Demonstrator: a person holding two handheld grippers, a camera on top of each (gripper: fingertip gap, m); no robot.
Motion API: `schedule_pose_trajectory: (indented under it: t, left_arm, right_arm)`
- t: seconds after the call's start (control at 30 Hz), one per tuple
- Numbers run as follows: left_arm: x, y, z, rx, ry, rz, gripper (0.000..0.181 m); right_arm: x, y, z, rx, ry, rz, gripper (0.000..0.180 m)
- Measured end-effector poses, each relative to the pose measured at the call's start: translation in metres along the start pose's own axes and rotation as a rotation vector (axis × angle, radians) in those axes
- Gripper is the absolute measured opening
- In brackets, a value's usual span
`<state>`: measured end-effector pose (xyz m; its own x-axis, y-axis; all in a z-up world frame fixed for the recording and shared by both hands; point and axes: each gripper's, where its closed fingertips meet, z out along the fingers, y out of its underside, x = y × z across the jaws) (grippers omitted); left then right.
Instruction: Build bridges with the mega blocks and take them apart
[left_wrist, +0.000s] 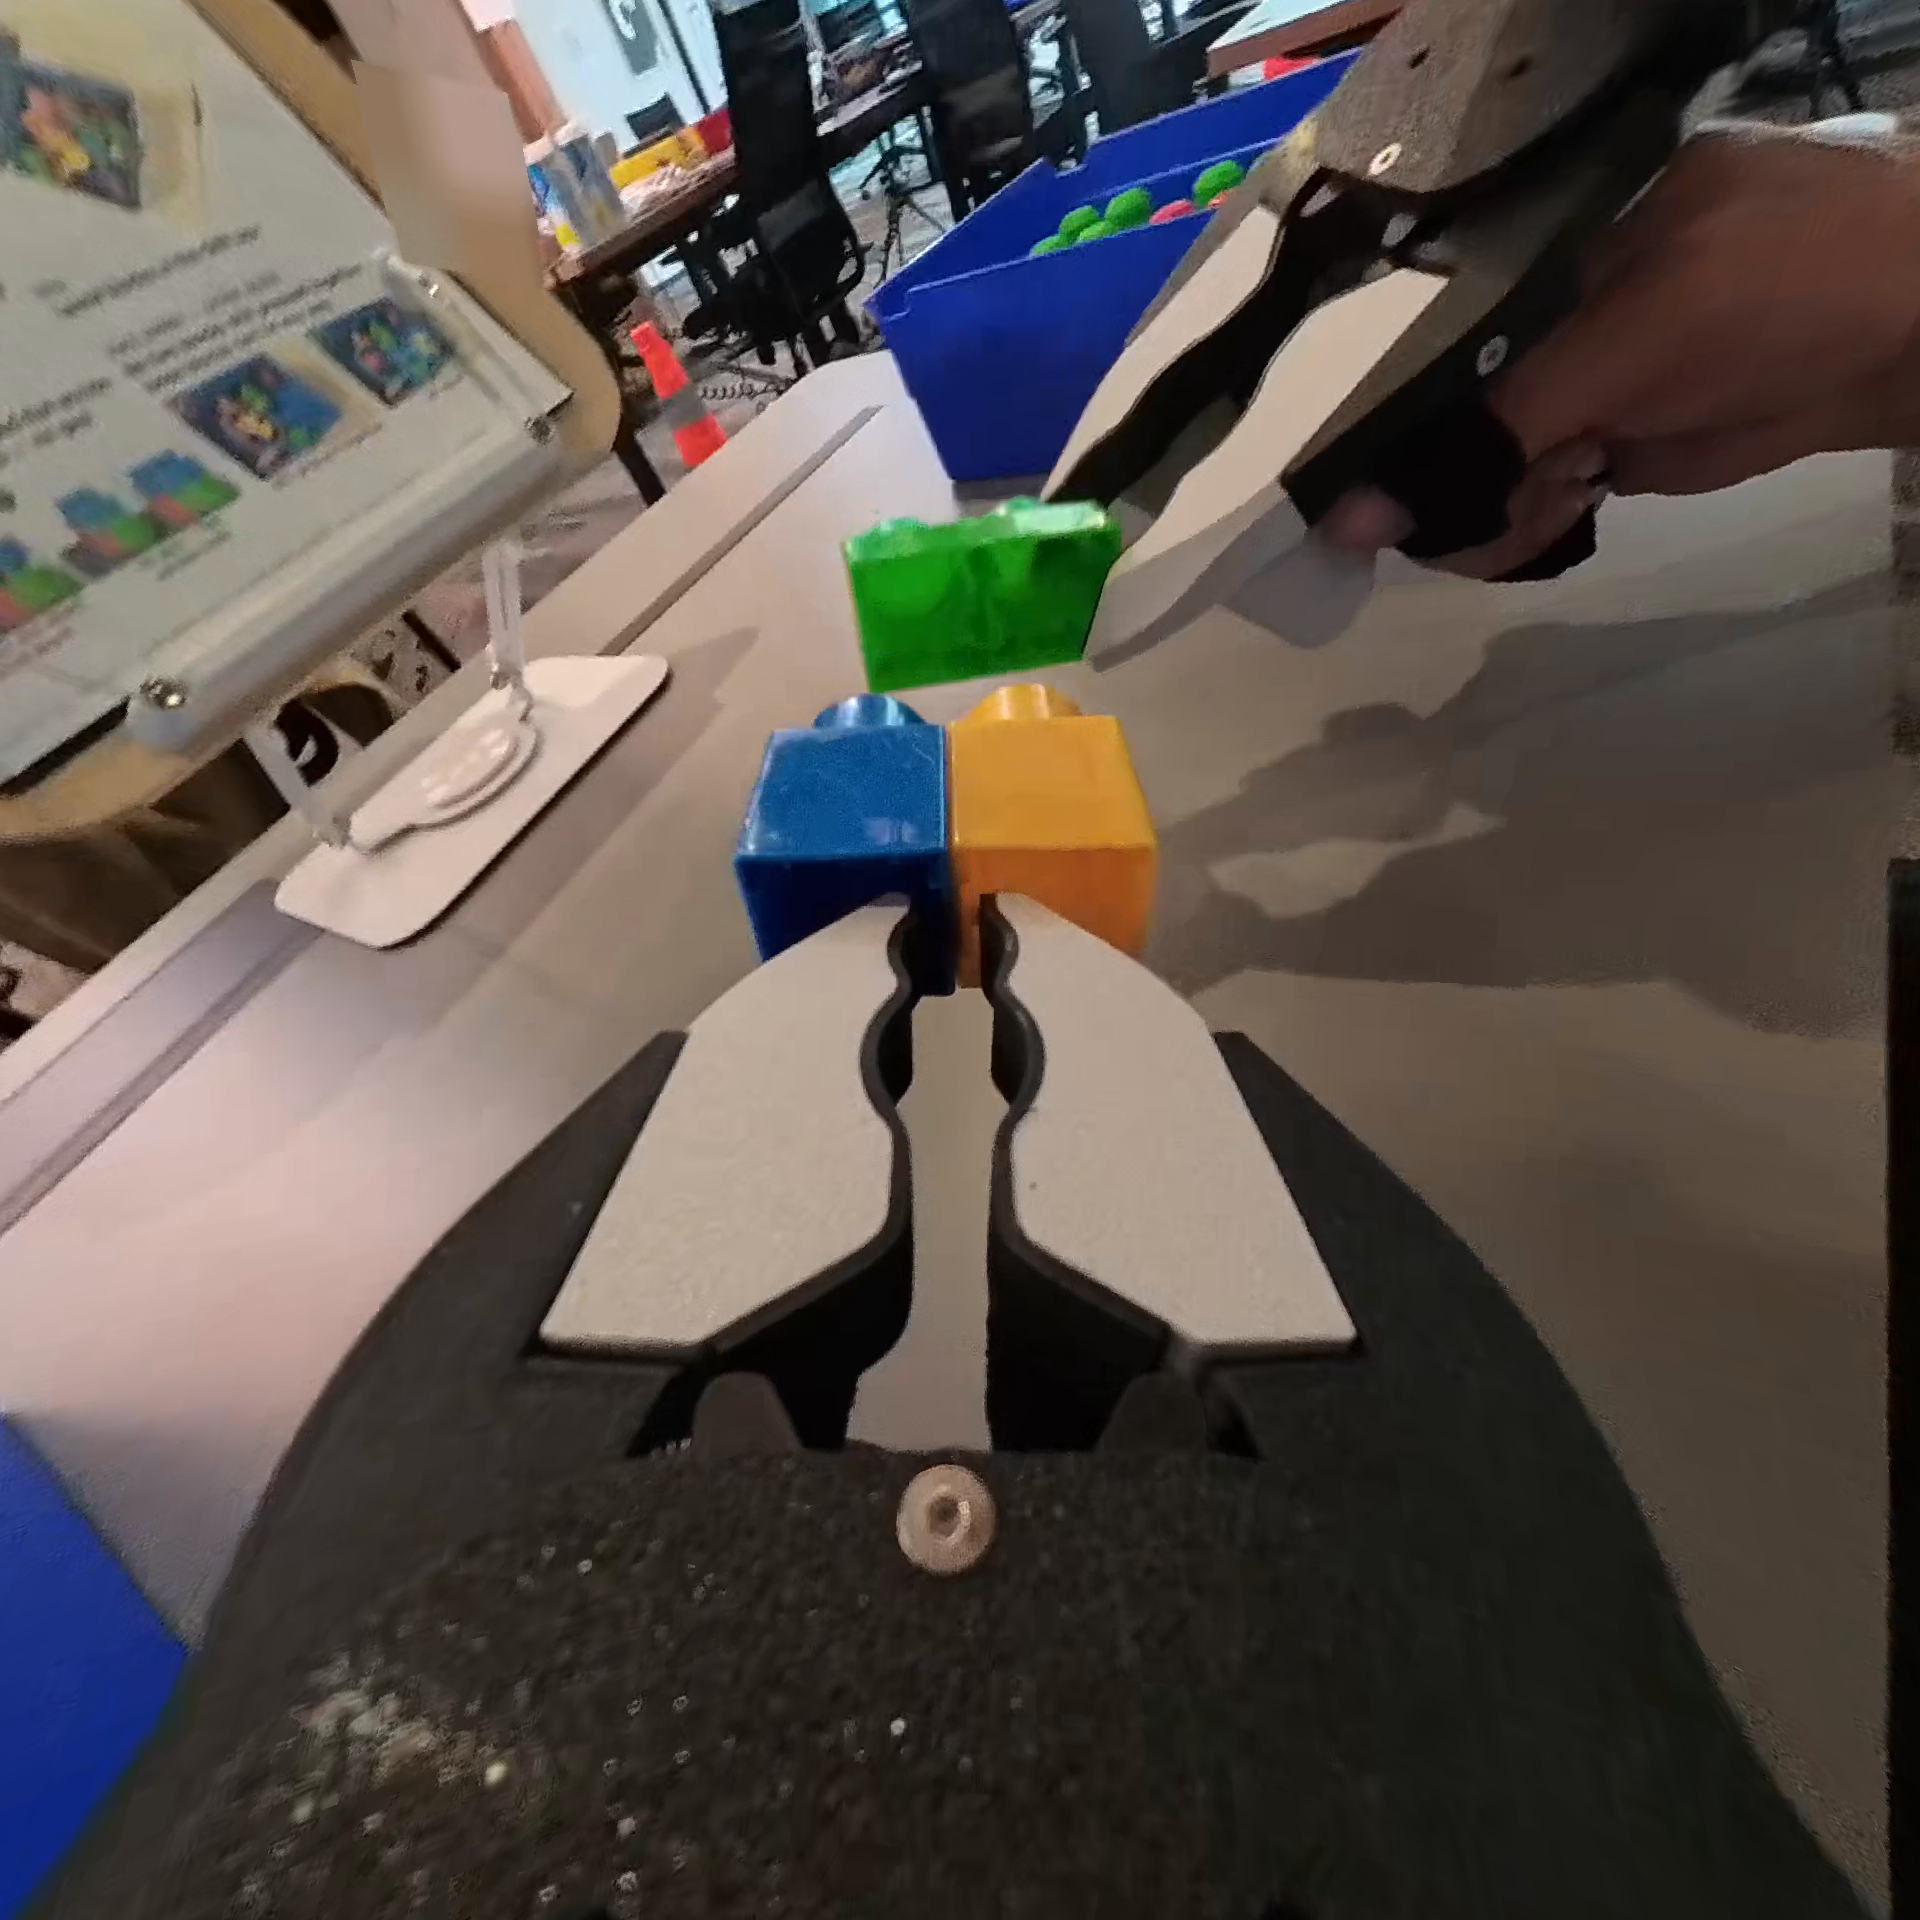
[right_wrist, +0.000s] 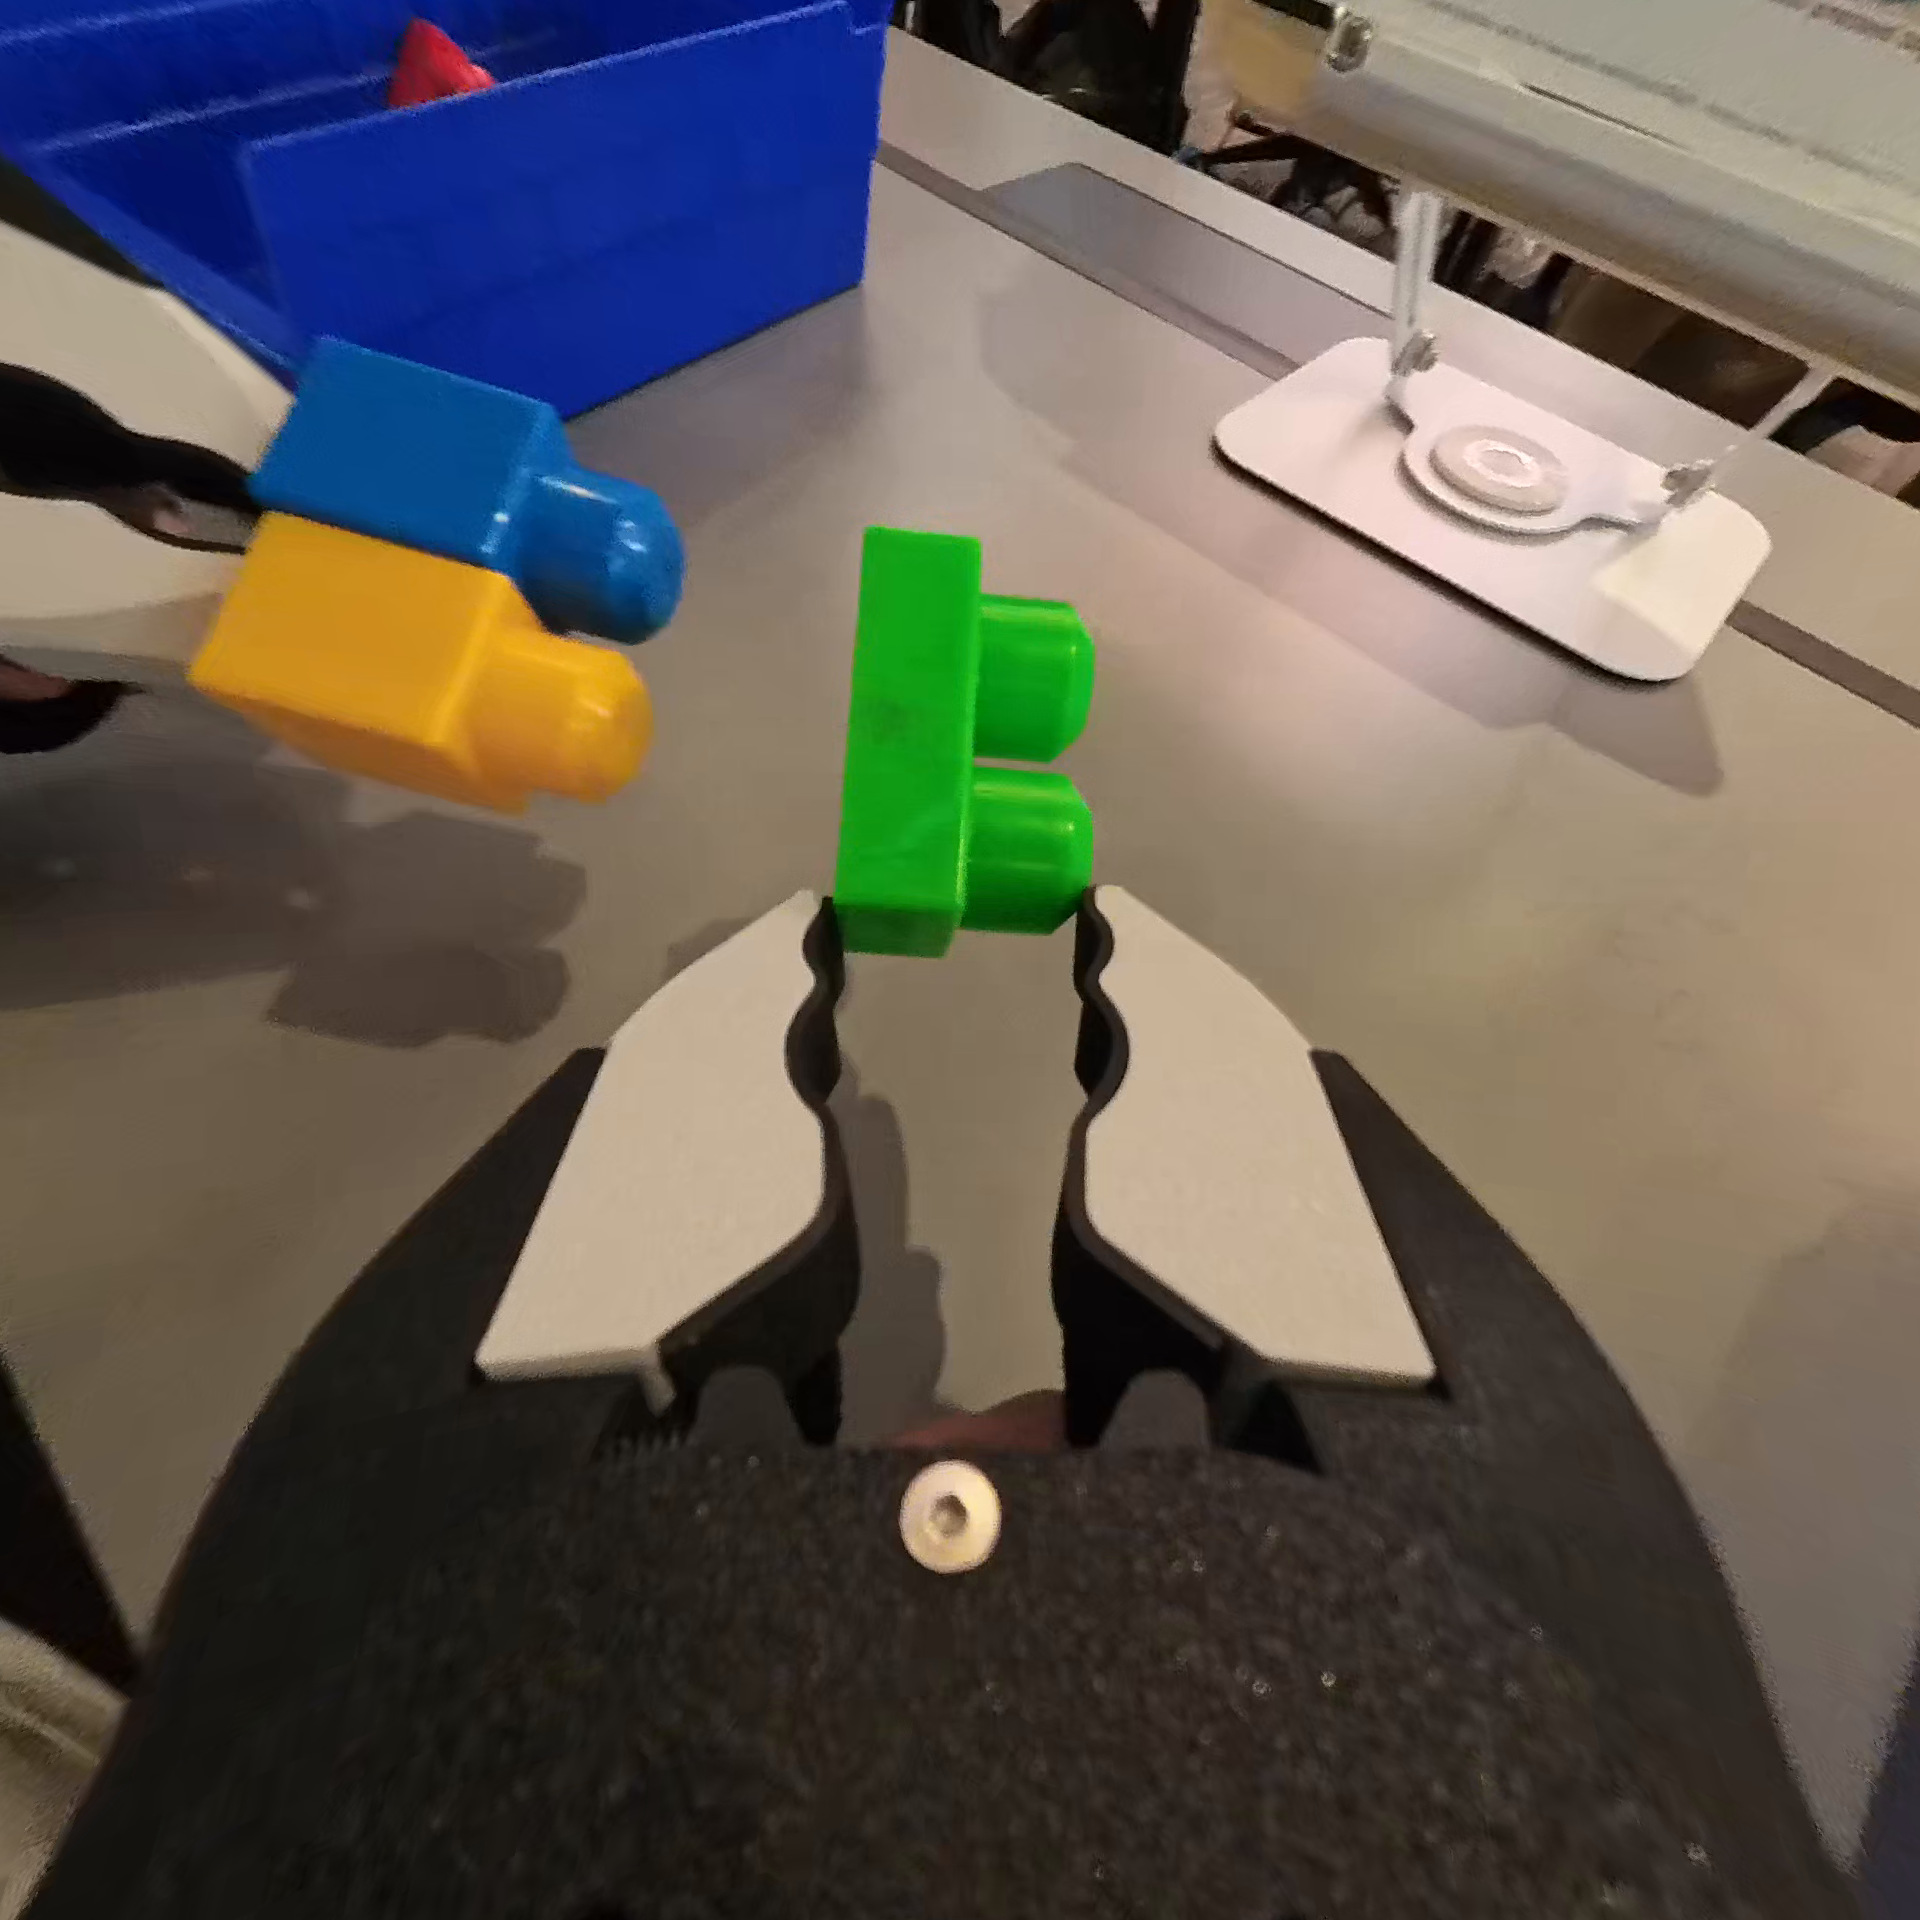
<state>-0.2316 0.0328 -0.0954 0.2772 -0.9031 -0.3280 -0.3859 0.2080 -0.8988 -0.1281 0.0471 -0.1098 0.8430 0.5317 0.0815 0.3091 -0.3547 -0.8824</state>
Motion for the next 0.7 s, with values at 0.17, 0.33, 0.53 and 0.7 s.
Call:
schedule_pose_trajectory:
  t: [0.17, 0.33, 0.53, 0.7]
  left_arm:
    - [0.009, -0.016, 0.009, 0.030, 0.060, 0.031, 0.009]
    - [0.014, -0.022, 0.019, 0.019, 0.096, 0.052, 0.009]
    - [0.018, -0.028, 0.027, 0.028, 0.115, 0.061, 0.009]
    - [0.018, -0.022, 0.030, 0.006, 0.117, 0.040, 0.009]
  right_arm:
    - [-0.012, -0.002, -0.008, 0.011, -0.054, 0.012, 0.043]
    - [-0.012, -0.005, -0.015, 0.027, -0.062, 0.025, 0.043]
    - [-0.011, -0.003, -0.018, 0.011, -0.053, 0.006, 0.043]
    - [-0.012, -0.004, -0.019, 0.034, -0.035, -0.051, 0.043]
